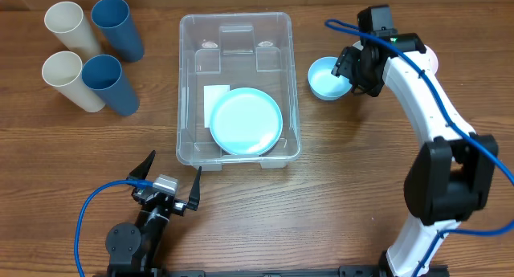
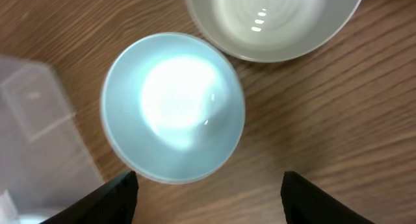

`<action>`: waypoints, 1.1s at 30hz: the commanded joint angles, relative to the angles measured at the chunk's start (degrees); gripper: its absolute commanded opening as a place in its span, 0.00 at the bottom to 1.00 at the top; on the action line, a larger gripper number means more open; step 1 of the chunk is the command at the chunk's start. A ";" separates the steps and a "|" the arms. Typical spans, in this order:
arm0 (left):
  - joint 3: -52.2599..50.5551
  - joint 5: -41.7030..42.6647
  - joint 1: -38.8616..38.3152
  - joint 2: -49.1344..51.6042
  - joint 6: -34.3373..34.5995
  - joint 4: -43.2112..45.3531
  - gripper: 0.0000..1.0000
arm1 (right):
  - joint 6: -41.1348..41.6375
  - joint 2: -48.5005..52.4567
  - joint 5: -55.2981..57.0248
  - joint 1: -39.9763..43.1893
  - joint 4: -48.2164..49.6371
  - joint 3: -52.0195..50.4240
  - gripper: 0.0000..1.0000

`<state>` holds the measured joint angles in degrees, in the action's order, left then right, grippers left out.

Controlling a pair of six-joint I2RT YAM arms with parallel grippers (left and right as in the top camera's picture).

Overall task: Pack container
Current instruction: 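Move the right gripper to the light-blue bowl and grasp its rim, then carry the light-blue bowl into the bin's back area and release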

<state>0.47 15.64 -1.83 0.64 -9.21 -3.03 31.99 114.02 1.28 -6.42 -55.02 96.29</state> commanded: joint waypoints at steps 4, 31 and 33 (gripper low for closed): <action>-0.20 -0.13 0.42 -0.39 -0.66 0.07 1.00 | 3.54 9.14 -2.91 0.28 5.11 -0.09 0.72; -0.20 -0.13 0.42 -0.39 -0.66 0.07 1.00 | 2.56 2.91 -0.90 0.39 -13.27 19.41 0.04; -0.20 -0.13 0.42 -0.39 -0.66 0.07 1.00 | 1.09 0.44 -0.98 -0.17 -13.20 20.04 0.04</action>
<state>0.47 15.64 -1.83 0.64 -9.21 -3.03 35.53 119.98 -0.93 -6.04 -68.25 113.51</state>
